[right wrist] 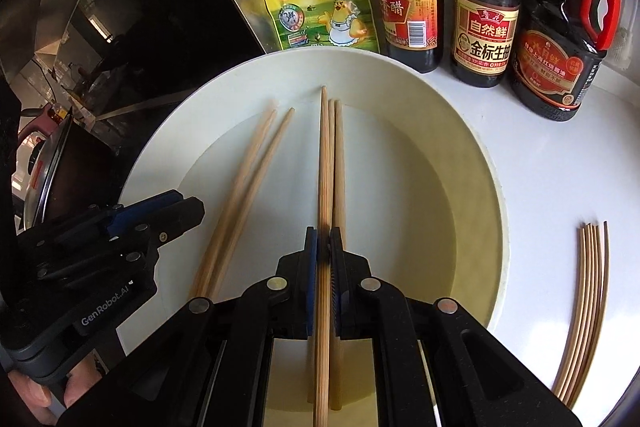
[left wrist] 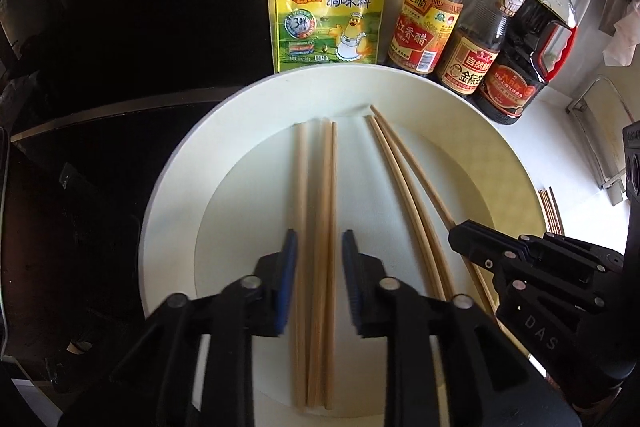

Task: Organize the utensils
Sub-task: 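Carry both held chopsticks into the white basin and open both tools, then withdraw both open tools from the basin back over the remaining chopsticks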

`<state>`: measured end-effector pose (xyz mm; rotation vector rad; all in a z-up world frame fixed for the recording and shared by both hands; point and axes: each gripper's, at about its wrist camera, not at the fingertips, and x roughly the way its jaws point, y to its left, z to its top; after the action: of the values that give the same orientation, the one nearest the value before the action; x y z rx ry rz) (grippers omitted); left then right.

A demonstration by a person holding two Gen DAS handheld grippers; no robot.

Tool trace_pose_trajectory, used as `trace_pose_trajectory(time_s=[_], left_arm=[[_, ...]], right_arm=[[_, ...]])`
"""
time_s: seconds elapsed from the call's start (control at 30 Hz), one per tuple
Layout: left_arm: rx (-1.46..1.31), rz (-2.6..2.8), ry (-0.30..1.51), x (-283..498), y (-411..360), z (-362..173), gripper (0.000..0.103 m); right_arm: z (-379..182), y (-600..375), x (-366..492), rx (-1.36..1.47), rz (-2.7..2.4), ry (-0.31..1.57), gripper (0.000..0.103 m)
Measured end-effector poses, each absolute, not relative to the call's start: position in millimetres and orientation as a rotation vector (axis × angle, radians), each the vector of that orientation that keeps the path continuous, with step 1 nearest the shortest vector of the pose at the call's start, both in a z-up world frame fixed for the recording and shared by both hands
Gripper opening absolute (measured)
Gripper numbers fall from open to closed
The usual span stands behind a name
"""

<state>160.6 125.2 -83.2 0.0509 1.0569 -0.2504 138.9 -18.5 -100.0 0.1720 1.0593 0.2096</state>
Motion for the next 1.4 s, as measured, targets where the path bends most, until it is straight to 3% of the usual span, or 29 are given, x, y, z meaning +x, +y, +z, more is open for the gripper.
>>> trace_pose_trajectory(time_s=[0.47, 0.57, 1.4], left_arm=[[0.018, -0.198, 0.975, 138.5, 139.0, -41.5, 0.049], [0.024, -0.197, 0.962, 129.3, 132.9, -33.6, 0.050], [0.084, -0.325, 0.887, 67.1, 69.6, -5.5, 0.057]], right_arm=[[-61.9, -37.2, 99.2, 0.136, 0.190, 0.945, 0.013], [-51.3, -46.7, 85.1, 0.142, 0.186, 0.911, 0.018], [-11.0, -140.6, -17.6, 0.183, -0.014, 0.744, 0.022]])
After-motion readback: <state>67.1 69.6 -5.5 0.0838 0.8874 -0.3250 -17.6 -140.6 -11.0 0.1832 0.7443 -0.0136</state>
